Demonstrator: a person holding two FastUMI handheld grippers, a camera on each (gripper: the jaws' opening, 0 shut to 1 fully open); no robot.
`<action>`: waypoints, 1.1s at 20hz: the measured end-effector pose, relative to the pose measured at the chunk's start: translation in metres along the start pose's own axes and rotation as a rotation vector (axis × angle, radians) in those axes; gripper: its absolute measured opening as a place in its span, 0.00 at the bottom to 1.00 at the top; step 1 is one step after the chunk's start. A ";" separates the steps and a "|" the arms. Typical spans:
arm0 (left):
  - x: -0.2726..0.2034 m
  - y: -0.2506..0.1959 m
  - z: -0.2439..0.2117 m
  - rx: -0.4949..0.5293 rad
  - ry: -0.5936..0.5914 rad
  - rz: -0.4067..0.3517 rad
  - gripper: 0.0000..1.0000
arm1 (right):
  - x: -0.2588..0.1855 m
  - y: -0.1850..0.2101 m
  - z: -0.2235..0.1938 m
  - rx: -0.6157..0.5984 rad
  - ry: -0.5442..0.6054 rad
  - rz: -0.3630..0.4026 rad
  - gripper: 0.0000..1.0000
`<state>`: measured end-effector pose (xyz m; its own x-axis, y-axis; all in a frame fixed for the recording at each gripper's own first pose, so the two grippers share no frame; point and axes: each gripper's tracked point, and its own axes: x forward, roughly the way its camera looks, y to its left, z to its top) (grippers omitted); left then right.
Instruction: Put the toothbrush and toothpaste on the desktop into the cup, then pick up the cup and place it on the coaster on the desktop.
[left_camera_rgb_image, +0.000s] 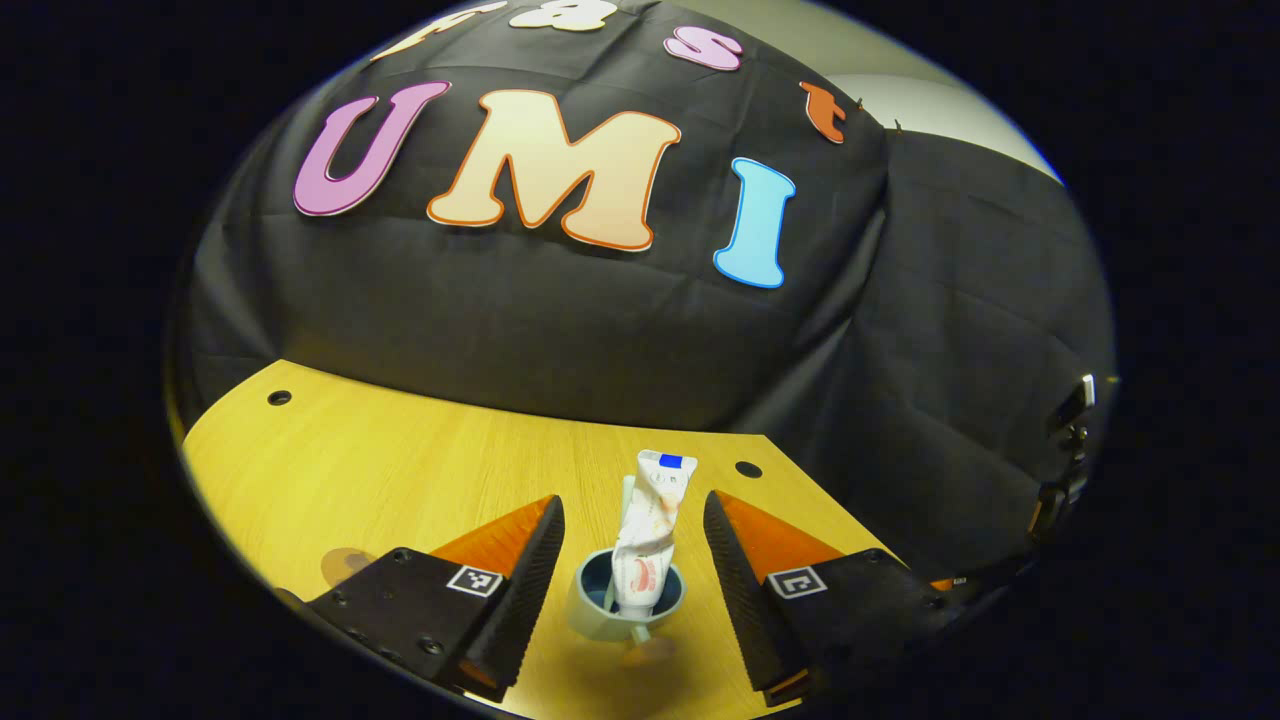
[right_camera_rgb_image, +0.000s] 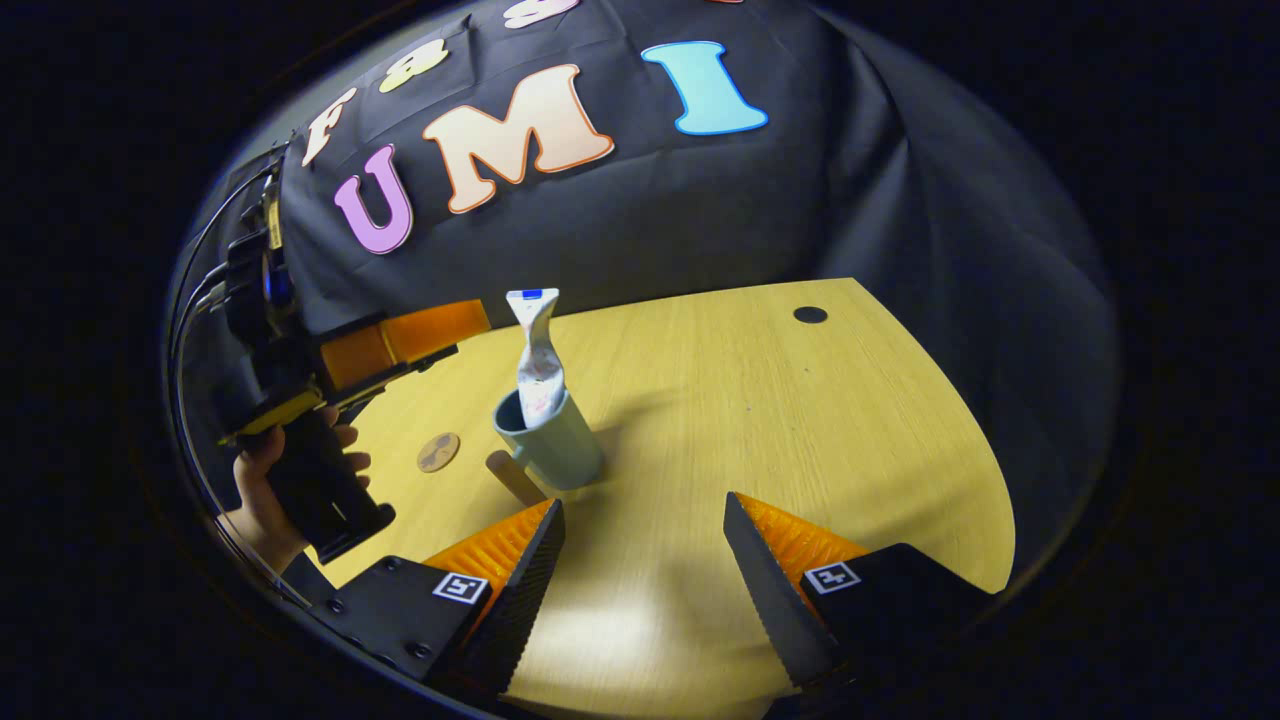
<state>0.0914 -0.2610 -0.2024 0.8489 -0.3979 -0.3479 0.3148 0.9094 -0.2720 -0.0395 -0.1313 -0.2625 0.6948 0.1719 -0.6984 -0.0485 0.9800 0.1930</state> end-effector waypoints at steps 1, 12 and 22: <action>-0.010 0.006 0.000 0.003 -0.001 0.015 0.83 | 0.003 0.006 0.004 -0.002 0.008 0.011 0.98; -0.118 0.084 0.000 0.131 -0.016 0.153 0.95 | 0.054 0.087 0.001 0.127 0.376 0.058 0.98; -0.176 0.176 -0.007 0.100 -0.007 0.259 0.95 | 0.113 0.100 -0.031 0.072 0.585 -0.086 0.98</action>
<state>-0.0054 -0.0322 -0.1951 0.9093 -0.1503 -0.3881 0.1270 0.9882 -0.0850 0.0118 -0.0110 -0.3435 0.1823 0.1389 -0.9734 0.0533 0.9871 0.1508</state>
